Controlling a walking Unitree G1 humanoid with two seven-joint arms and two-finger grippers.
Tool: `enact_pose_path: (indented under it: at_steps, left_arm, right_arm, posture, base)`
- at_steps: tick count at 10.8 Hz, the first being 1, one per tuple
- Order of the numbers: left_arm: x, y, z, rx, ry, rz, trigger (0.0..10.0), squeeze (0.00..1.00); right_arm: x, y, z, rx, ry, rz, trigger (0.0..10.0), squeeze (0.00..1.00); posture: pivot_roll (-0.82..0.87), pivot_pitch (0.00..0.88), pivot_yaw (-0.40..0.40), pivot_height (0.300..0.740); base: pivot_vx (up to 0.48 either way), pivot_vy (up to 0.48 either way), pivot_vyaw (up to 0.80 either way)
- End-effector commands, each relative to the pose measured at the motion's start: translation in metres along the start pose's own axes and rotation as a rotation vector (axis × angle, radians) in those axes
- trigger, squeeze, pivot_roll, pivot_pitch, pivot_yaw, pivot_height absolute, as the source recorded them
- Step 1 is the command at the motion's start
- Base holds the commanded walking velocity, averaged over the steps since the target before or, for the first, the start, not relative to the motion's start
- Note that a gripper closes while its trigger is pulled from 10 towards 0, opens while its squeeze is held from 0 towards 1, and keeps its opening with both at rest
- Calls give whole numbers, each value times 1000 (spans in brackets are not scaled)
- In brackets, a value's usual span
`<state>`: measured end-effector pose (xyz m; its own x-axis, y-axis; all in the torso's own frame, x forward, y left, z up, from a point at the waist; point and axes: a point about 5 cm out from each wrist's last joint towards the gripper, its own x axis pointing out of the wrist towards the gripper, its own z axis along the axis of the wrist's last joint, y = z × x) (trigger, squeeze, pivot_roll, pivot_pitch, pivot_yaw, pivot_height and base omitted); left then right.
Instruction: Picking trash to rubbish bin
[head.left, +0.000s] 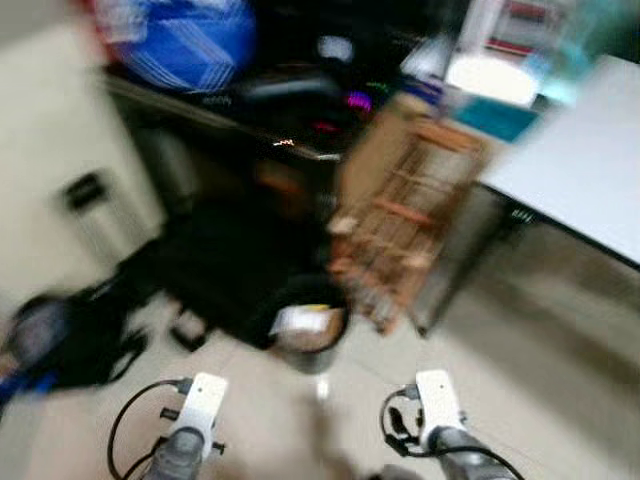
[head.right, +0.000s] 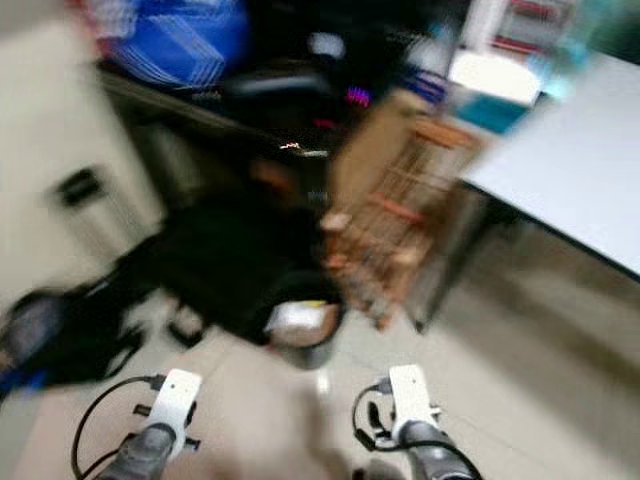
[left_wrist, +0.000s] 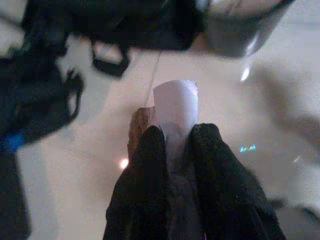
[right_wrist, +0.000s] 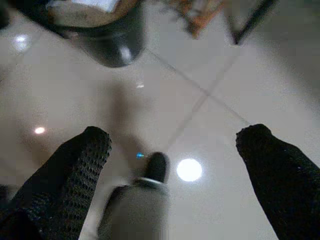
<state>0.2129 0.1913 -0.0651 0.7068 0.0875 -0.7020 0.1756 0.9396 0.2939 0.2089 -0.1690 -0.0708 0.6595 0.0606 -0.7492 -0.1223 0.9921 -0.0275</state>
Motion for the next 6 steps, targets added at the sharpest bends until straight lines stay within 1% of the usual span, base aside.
enact_pose_path:
  at_steps: [1,3,6]
  left_arm:
    - [-2,-3,-6,-7,12,0,10000,0]
    - [-2,-1,-7,-7,16,4,10000,0]
    - [-1,-1,-4,-2,8,5,10000,0]
  right_arm:
    - [0,-2,1,0,-8,-9,10000,0]
    - [0,-2,1,-3,-7,-7,10000,0]
    - [0,-2,1,-5,-4,-5,10000,0]
  posture:
    - [24,159,18,740]
    - [21,166,18,740]
    - [23,170,17,740]
  base:
    - [352,0,0]
    - [345,0,0]
    - [345,0,0]
